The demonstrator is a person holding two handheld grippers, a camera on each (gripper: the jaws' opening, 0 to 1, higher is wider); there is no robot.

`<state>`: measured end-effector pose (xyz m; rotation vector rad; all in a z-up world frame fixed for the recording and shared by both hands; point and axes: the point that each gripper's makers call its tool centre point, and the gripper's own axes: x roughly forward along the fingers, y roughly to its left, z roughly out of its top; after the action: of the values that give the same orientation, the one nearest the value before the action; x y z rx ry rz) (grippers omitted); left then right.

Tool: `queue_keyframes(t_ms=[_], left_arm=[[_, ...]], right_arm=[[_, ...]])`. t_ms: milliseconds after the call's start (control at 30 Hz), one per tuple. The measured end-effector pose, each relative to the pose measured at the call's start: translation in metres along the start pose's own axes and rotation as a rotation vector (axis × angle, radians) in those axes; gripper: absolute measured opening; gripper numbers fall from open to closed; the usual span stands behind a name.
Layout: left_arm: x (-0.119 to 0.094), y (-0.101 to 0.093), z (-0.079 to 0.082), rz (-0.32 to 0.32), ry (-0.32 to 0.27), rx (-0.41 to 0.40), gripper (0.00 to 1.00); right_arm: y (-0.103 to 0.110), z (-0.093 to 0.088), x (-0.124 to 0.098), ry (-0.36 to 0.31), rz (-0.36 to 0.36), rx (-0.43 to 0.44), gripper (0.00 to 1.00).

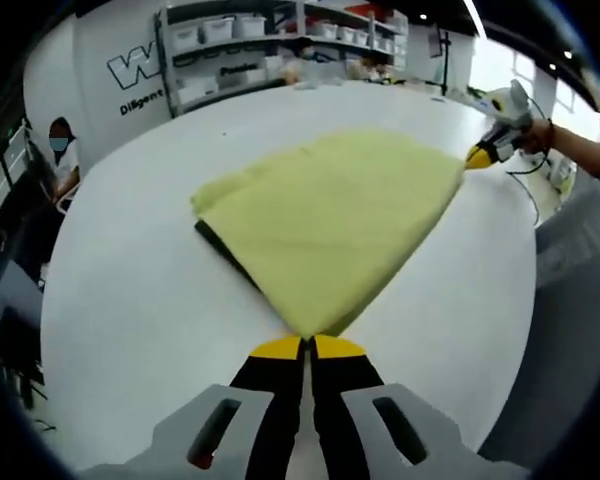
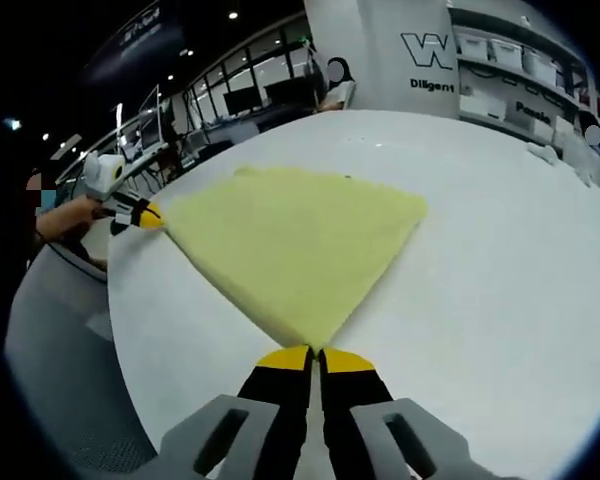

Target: Fold the garment on the visible template until the final outline fits inside the template.

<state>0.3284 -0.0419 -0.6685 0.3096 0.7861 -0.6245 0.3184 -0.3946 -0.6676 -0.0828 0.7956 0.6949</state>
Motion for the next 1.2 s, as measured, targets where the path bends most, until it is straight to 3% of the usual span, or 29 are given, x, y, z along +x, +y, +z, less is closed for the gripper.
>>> queue_keyframes(t_ms=[167,300,533,667,833,900,1067,1200], left_arm=[[0.001,0.001,-0.002,0.007,0.009,-0.008,0.01],[0.001,0.001,-0.001,0.013,0.006,0.0,0.02],[-0.004,0.003,0.003,0.013,-0.021,-0.062,0.07],[-0.011,0.003,0.009,0.014,-0.049,-0.118,0.23],[-0.025,-0.004,0.02,0.021,-0.081,-0.159,0.5],[-0.03,-0.006,0.025,0.028,-0.096,-0.175,0.59],[-0.043,-0.012,0.037,0.036,-0.142,-0.203,0.68],[-0.052,-0.014,0.044,0.06,-0.165,-0.2,0.83]], right_arm=[[-0.001,0.0,0.0,-0.005,-0.005,0.011,0.0],[-0.001,0.0,0.001,-0.014,-0.012,0.076,0.0],[-0.004,0.008,-0.001,-0.062,-0.031,0.203,0.02],[-0.005,0.015,-0.005,-0.086,-0.049,0.217,0.19],[-0.002,0.03,-0.013,-0.134,-0.067,0.234,0.54],[0.001,0.035,-0.016,-0.14,-0.083,0.217,0.6],[0.008,0.047,-0.026,-0.157,-0.095,0.201,0.74],[0.017,0.056,-0.035,-0.169,-0.102,0.18,0.87]])
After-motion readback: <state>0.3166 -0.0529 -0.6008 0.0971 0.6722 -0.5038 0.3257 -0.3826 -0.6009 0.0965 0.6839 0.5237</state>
